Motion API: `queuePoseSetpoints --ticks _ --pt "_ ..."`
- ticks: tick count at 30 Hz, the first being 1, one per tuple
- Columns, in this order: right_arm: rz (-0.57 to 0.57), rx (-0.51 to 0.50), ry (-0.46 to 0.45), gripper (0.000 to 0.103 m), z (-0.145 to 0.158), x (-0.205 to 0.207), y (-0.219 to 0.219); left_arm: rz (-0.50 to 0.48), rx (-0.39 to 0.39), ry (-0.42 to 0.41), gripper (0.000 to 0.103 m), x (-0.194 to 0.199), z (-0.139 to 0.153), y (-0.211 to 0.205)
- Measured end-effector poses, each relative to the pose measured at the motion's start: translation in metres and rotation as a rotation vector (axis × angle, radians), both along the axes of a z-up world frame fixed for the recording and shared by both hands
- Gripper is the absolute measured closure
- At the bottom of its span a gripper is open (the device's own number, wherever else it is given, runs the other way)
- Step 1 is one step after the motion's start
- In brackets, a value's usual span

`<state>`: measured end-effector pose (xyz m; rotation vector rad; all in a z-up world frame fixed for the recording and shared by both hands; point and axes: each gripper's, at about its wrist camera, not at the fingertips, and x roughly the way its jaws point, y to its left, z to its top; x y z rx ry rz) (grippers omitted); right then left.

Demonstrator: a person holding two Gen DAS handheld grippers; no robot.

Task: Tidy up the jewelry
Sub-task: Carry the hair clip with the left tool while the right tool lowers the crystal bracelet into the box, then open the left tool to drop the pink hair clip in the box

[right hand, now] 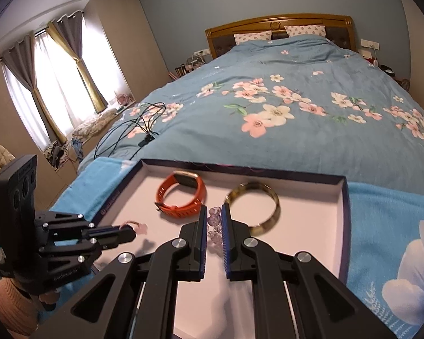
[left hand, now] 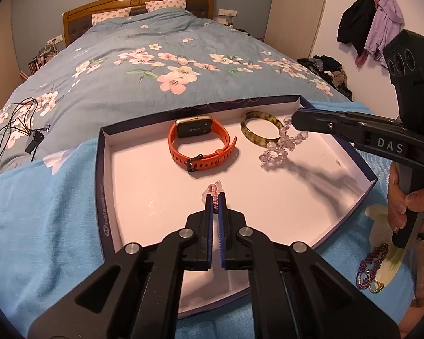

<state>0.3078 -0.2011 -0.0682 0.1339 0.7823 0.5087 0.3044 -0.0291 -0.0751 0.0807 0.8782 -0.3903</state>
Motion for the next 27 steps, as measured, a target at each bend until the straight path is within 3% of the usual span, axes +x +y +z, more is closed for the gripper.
queuePoseSetpoints --ticks 12,20,24,27 --pt "-0.008 -0.037 0.058 0.095 -0.019 0.003 -0.01 0.018 0.001 0.043 0.099 0.018 -0.011 -0.002" --pt "-0.047 -0.036 0.091 0.089 -0.026 0.004 -0.018 0.037 -0.013 0.066 0.098 0.028 -0.016 0.0" --pt "-0.071 -0.032 0.08 0.074 -0.022 0.0 -0.023 0.047 -0.009 0.065 0.093 0.03 -0.017 0.0" --pt "-0.084 -0.028 0.066 0.071 -0.017 -0.005 -0.025 0.052 -0.009 0.051 0.084 0.027 -0.015 0.0"
